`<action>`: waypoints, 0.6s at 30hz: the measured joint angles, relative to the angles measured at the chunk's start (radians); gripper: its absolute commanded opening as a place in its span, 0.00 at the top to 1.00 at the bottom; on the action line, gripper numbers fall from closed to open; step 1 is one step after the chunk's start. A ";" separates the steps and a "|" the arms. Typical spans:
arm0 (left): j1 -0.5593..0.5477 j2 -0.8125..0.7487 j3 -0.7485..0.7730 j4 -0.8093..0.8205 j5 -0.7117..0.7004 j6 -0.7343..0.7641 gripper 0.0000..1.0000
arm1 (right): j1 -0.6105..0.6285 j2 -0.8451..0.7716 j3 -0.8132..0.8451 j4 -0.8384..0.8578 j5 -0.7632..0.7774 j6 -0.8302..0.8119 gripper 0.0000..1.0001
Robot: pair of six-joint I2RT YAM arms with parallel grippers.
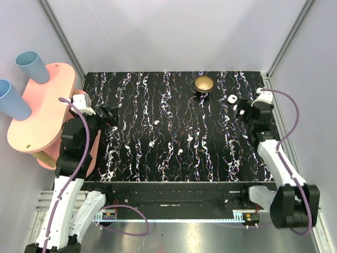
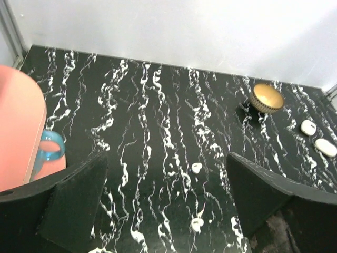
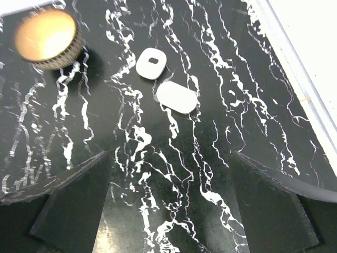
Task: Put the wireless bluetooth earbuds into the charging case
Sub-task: Pick up the charging case from the corner of the board.
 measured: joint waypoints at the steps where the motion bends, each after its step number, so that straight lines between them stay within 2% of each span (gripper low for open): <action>1: 0.000 -0.014 -0.004 -0.029 -0.006 0.001 0.01 | -0.002 0.035 0.006 0.013 -0.001 -0.011 0.00; 8: 0.000 -0.089 -0.131 -0.121 0.003 0.006 0.01 | -0.111 0.387 0.208 -0.060 -0.065 -0.035 0.02; 10: 0.000 -0.089 -0.146 -0.129 0.013 0.004 0.01 | -0.140 0.445 0.250 -0.074 -0.076 -0.056 0.02; 18: 0.012 -0.081 -0.147 -0.130 0.055 -0.001 0.01 | -0.151 0.650 0.354 -0.054 -0.225 -0.347 0.05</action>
